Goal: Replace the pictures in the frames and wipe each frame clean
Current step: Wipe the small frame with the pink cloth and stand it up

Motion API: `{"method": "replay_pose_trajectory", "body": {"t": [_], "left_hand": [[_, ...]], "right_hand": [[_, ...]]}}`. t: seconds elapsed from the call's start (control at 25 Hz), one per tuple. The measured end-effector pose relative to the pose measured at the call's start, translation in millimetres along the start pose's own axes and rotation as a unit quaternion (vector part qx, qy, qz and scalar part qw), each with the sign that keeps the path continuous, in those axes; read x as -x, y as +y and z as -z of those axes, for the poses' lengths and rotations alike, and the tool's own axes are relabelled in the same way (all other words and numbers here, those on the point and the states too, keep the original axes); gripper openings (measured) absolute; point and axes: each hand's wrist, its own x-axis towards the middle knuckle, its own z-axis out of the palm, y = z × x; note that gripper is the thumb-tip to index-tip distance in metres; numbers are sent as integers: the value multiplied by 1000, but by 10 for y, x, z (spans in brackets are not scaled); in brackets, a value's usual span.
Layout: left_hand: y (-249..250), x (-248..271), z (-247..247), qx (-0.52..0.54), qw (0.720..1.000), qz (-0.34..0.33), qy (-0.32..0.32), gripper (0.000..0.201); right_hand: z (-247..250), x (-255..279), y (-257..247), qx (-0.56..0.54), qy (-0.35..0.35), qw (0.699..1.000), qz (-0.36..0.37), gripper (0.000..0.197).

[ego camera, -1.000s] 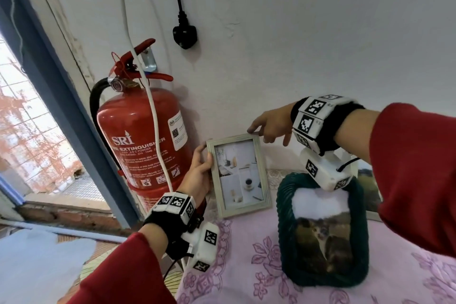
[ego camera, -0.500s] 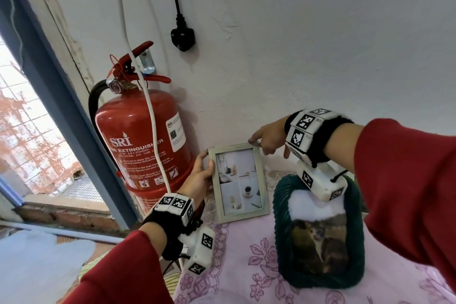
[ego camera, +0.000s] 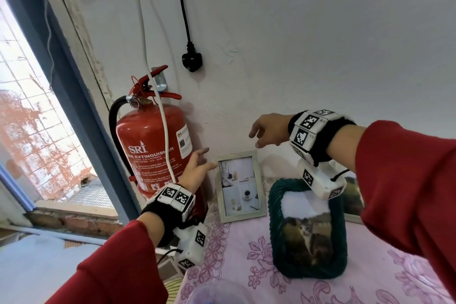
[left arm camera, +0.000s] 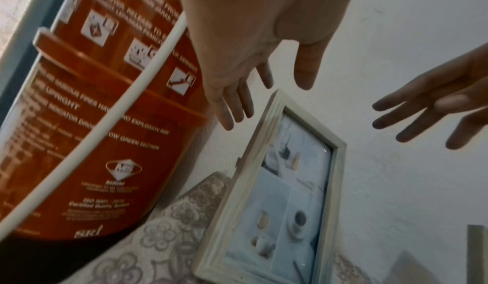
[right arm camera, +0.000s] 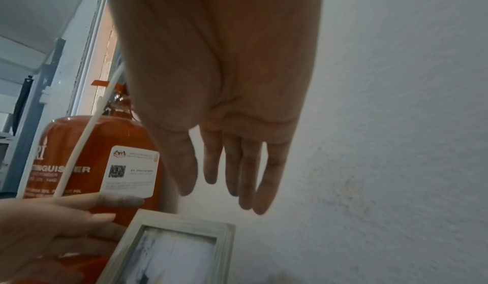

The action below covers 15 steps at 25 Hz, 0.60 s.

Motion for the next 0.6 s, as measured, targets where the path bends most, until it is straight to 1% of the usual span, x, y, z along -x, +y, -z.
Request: {"method": "replay_pose_trajectory", "body": {"t": [0.08,0.2,0.36,0.52,0.6], "left_hand": [[237,102,59,-19,1000,-24,4,48],[616,299,110,-32,997,-71,3,39],[1054,694,92,-49,989,-136,-32,29],[1303,1227,-24,-70,982,-156,-81,22],[1373,1485,-118,-52,981,-154,-103,21]], "right_hand": [[107,155,-28,-6,44,999,15,40],[244,461,-83,-21,88,995,29,34],[353,947,-122,-45,136,989,47,25],[339,1477,-76,-68,166,983,47,21],[310,1725,-11,-84,171,981,39,20]]}}
